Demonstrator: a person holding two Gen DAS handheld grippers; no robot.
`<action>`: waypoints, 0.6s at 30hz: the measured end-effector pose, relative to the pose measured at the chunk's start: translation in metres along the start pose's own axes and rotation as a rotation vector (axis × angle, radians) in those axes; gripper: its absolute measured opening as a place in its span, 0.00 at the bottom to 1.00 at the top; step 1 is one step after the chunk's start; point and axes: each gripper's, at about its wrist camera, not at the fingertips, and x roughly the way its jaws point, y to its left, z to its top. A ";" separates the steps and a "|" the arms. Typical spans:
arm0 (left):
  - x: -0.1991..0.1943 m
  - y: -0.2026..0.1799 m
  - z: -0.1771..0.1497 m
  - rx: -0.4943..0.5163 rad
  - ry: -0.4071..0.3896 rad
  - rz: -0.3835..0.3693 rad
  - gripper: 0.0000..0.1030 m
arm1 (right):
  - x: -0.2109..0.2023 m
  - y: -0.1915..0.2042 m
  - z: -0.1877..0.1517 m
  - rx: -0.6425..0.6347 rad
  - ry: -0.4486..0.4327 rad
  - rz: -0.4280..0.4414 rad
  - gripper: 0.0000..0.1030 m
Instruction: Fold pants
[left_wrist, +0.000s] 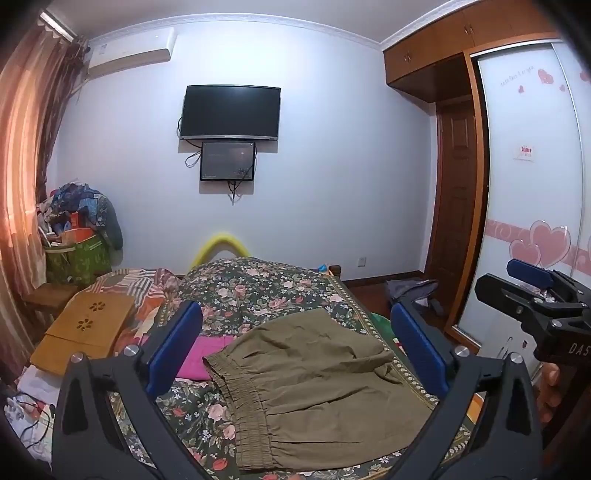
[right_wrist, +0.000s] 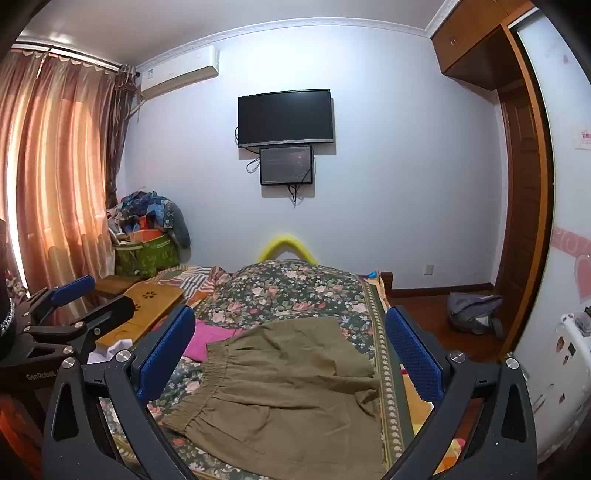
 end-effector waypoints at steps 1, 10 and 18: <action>0.000 0.001 0.000 0.001 0.000 -0.001 1.00 | 0.000 0.000 0.000 0.000 0.002 0.001 1.00; 0.005 0.001 -0.003 0.014 0.006 0.008 1.00 | 0.000 0.001 -0.001 0.002 0.008 0.004 1.00; 0.005 0.000 -0.003 0.026 0.000 0.016 1.00 | 0.003 -0.001 -0.002 0.006 0.018 0.003 1.00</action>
